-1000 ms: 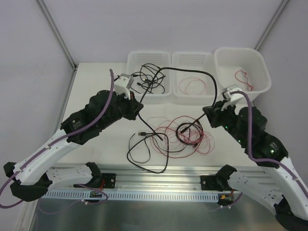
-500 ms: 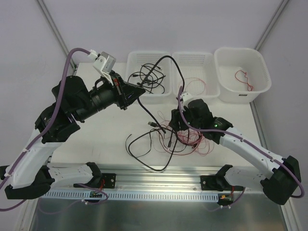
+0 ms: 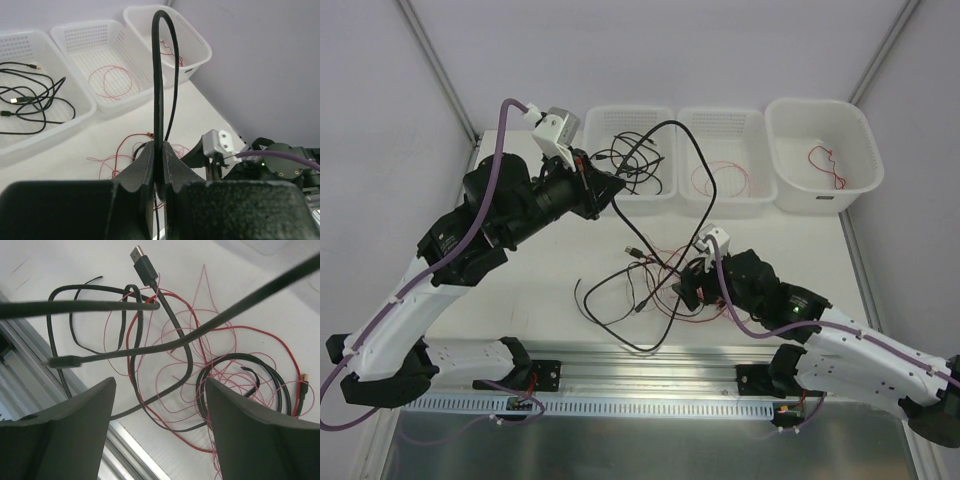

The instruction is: Untangle the cables

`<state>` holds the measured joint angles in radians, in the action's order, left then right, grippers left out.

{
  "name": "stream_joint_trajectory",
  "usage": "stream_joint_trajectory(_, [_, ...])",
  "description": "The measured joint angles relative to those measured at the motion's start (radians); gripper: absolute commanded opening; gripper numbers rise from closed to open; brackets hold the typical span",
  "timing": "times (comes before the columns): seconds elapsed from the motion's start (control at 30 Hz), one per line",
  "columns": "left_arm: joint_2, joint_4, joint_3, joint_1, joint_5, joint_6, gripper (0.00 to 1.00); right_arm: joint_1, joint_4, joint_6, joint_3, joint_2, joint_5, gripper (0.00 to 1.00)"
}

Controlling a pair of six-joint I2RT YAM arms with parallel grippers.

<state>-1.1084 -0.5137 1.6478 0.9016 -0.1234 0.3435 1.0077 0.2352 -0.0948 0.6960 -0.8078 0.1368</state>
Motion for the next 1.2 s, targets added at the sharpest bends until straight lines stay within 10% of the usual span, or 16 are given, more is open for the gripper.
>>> stream_joint_trajectory(0.3, [0.015,0.003,-0.036,0.0,-0.045,0.014,0.0,0.05,-0.074,-0.024,-0.044,0.1,0.011,0.79])
stream_joint_trajectory(0.83, [0.035,0.037,-0.081,0.0,-0.023,0.089,0.0,0.105,-0.439,-0.113,-0.04,-0.211,0.131,0.66])
stream_joint_trajectory(1.1, [0.066,0.072,-0.134,0.0,-0.02,0.119,0.0,0.105,-0.561,-0.138,-0.04,-0.296,0.182,0.05])
stream_joint_trajectory(1.2, [0.083,0.095,-0.172,0.0,-0.064,0.114,0.0,0.108,-0.523,-0.137,-0.037,-0.279,0.179,0.01])
